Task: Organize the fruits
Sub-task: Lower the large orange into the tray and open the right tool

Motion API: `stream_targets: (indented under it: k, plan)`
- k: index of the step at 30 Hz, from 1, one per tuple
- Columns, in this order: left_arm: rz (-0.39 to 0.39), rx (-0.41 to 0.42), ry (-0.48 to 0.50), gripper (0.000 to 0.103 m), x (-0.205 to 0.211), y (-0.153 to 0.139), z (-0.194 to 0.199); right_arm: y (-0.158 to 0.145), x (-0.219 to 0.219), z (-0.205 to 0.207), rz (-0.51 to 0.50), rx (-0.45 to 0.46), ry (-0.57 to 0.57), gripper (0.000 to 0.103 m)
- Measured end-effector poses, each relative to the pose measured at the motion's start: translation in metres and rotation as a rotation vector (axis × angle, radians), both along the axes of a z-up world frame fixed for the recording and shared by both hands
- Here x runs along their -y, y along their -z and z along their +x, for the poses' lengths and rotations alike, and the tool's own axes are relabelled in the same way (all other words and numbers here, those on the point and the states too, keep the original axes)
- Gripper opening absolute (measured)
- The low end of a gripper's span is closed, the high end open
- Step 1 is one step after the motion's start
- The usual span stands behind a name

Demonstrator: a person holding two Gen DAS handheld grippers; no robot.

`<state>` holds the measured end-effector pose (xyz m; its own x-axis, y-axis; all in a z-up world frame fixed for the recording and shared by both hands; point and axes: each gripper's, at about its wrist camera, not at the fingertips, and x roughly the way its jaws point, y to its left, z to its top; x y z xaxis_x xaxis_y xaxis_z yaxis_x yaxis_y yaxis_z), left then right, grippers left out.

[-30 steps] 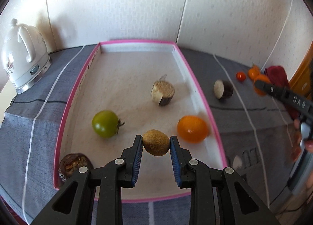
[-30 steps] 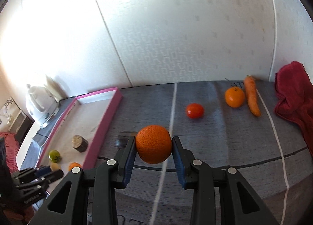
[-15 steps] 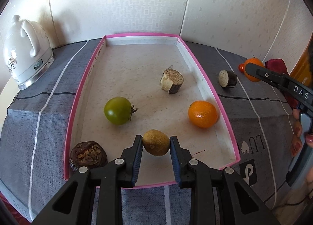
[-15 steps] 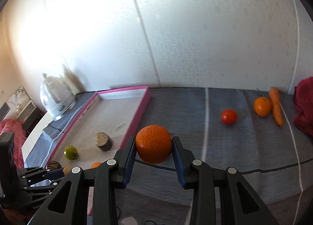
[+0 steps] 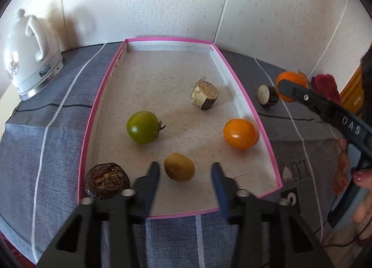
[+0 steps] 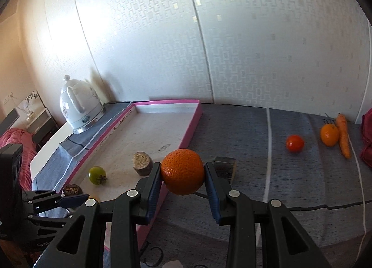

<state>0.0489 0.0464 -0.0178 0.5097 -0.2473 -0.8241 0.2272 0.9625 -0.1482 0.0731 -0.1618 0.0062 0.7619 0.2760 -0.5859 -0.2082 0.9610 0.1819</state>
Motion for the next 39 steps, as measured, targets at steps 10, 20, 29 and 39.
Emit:
stream_targets:
  k: [10, 20, 29, 39]
  plan:
    - [0.061, 0.111, -0.077, 0.073, -0.007, -0.017, -0.007, 0.005, -0.02, 0.0, -0.025, -0.001, -0.058, 0.037]
    - [0.127, 0.151, -0.15, 0.087, -0.016, -0.021, -0.007, 0.011, -0.045, 0.004, -0.057, 0.006, -0.131, 0.037]
    - [0.073, 0.124, -0.22, 0.088, -0.029, -0.02, -0.003, 0.019, -0.054, 0.015, -0.097, -0.017, -0.157, 0.037]
    - [0.042, 0.11, -0.248, 0.088, -0.035, -0.02, -0.003, 0.023, -0.063, 0.022, -0.164, -0.014, -0.172, 0.037]
